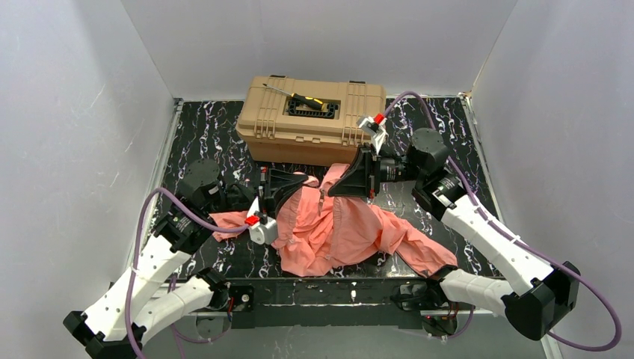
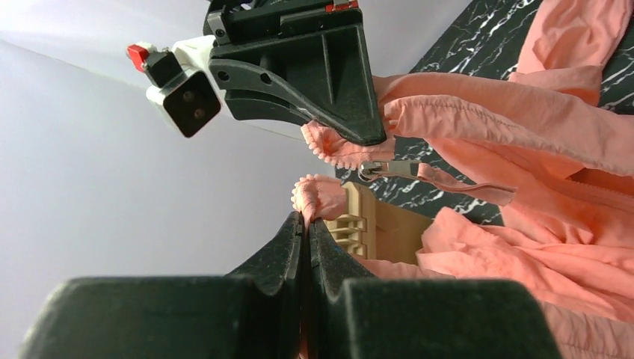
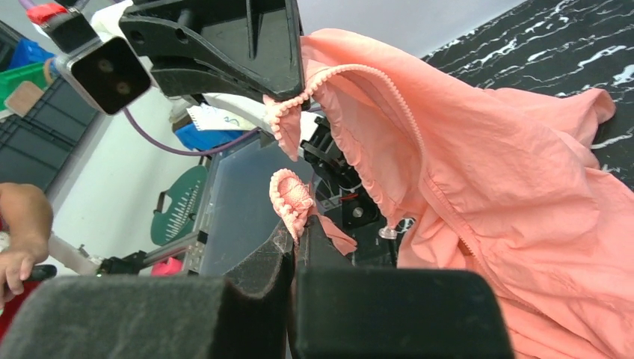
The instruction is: Zip up the jacket
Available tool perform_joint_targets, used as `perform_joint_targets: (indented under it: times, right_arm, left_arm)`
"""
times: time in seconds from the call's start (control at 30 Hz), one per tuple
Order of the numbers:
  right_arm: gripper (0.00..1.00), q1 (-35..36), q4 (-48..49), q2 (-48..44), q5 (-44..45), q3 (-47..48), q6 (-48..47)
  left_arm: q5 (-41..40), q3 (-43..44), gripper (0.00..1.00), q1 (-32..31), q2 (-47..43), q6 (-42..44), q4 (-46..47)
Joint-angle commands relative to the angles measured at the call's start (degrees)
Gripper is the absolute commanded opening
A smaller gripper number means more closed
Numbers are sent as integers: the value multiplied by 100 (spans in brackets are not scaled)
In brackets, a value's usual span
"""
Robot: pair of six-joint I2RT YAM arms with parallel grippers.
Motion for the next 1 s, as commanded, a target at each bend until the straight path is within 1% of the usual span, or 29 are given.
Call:
perform_joint_targets:
  times: [0.0,0.07,0.13,0.23,0.3,0.33,0.37,0.43,0.53,0.6,0.63,0.67,0.73,0.77,0.87,0.97]
  right_arm:
    - [1,15,107,-161,153,-128,-408]
    - [1,12,-43,-201,309,-154,-639]
    - [1,14,-250,-191,433,-141,-836]
    - [1,14,-466,-130,406,-83,-1028]
    - [1,14,-581,-163,442,-92,-1165]
    - [1,14,-678,-161,456,-68,-1241]
    - [1,14,-801,-147,455,-12,-1347]
    - [1,13,-1168,-102,482,106,-1576]
    - [1,13,-1499,-96,586,247,-1898]
    - [1,5,-1629,-96,623,314,-2040]
    - [1,1,-1666,-89,637,343,-2103]
    - [1,2,-1712,-83,660,379,-2168]
    - [1,5,-1711,-78,666,421,-2240]
    - [1,3,-1667,-78,664,420,-2244]
    - [1,5,-1572,-85,655,423,-2261]
    - [1,5,-1464,-115,640,406,-2275]
  left_arm:
    - [-230,-273,0,-17,-40,-846,36]
    - [-403,-489,0,-16,-7,-1276,52]
    - [-476,-807,0,-12,-26,-1448,111]
    - [-530,-1380,0,-16,-121,-1425,305]
    - [-505,-1739,0,-17,-167,-1236,301]
    - [-470,-1869,7,-14,-155,-1107,219]
    - [-423,-1950,20,-15,-112,-977,65]
    - [-357,-1931,33,-17,-44,-807,-305]
    - [-219,-1667,56,-11,38,-1186,-376]
    - [-96,-1267,62,-11,208,-1561,-533]
    - [-6,-1070,68,-4,283,-1752,-634]
    - [96,-947,70,16,316,-1953,-644]
    - [224,-869,70,42,322,-2476,-251]
    - [177,-837,70,56,353,-2924,23]
    - [188,-636,63,190,552,-4299,830]
    - [384,-392,61,252,761,-5372,1274]
